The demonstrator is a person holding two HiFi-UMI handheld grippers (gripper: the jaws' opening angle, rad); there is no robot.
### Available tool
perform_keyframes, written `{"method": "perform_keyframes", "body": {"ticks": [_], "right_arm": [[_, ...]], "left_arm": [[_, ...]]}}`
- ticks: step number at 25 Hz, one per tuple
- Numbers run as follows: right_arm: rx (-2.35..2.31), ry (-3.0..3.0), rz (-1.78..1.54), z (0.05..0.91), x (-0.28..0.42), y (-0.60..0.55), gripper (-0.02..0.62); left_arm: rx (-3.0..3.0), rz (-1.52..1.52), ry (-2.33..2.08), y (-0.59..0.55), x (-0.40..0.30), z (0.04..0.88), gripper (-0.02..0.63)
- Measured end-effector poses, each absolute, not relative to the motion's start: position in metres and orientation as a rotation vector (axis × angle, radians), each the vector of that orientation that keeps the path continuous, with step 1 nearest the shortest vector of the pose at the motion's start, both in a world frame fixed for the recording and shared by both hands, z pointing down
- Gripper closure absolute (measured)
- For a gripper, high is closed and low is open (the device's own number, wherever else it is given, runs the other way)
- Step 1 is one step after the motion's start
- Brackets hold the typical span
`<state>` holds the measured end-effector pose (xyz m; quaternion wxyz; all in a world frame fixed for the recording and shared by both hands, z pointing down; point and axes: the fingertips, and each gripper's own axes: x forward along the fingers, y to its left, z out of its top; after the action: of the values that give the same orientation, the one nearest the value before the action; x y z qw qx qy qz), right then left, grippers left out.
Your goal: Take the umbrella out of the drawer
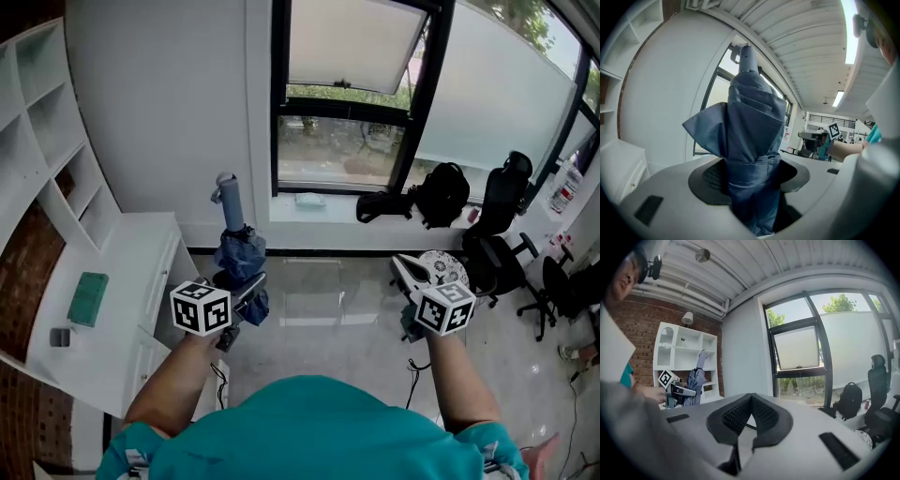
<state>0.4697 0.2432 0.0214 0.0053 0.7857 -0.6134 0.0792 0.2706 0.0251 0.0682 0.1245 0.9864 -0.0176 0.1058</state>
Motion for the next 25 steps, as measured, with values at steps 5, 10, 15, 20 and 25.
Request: {"method": "perform_keyframes", "body": {"ticks": [5,10,15,20,25], "right_arm": [[2.499,-1.921,0.214,0.009,0.492,0.256,0.574],[2.507,-1.939,0.179,-0.004,0.496,0.254,0.574],[2.494,-1.979,0.125,-0.028,0.488,0.247,0.574],[2.485,-1.987,0.077,-0.047,0.482,0.242,0.574],[2.501,-1.989,0.061,-0.055,0.484,0.246,0.574]], "left_arm": [[2.889,0.226,0.044,0.045,0.278,0.042,0.336],[2.904,0.166,0.165,0.056,0.272,0.014,0.336],[2.954,0.112,0.210,0.056,0.266,-0.021,0.334],[2.961,0.066,0.232,0.055,0.263,-0.040,0.334],[2.971,0.067,0.241,0.061,0.265,-0.044,0.334]]}}
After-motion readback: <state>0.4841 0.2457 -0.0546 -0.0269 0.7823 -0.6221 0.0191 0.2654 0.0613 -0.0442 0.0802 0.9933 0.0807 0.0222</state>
